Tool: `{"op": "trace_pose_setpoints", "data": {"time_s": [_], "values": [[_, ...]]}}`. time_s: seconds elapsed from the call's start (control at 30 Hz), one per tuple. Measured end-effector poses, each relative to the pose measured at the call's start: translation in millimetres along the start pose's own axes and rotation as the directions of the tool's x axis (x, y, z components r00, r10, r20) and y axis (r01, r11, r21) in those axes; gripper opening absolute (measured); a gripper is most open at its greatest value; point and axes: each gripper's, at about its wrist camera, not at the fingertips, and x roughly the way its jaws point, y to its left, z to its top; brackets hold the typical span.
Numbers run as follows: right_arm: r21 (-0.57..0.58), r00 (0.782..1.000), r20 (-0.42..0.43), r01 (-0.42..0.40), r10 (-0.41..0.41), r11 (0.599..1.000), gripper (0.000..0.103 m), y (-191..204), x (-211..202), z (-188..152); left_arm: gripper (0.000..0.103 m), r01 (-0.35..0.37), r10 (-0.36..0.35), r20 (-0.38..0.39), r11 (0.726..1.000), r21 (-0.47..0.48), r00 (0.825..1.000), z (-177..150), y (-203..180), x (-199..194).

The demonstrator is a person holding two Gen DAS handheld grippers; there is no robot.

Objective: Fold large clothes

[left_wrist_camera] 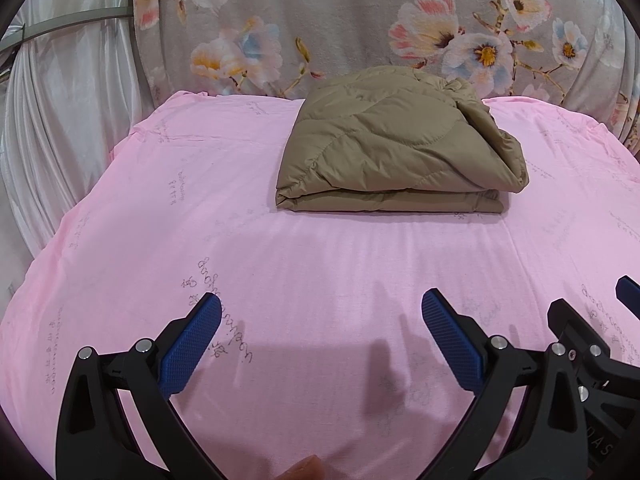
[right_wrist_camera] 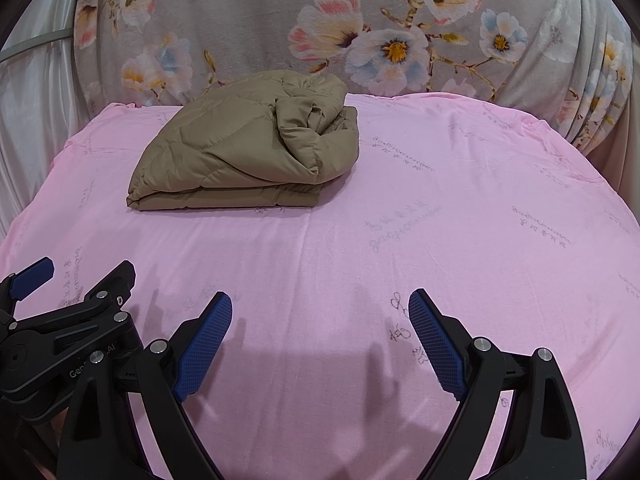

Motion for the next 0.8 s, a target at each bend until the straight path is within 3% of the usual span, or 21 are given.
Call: {"op": "trace_pose_setpoints", "data": {"time_s": [0.8], "values": [[-0.004,1.000,0.002,0.002,-0.002,1.000,0.087,-3.2,-0.2,0.9,0.097,-0.015,0.015,0.004,1.000,0.004,1.000,-0.8,-3.3,0.6]]}}
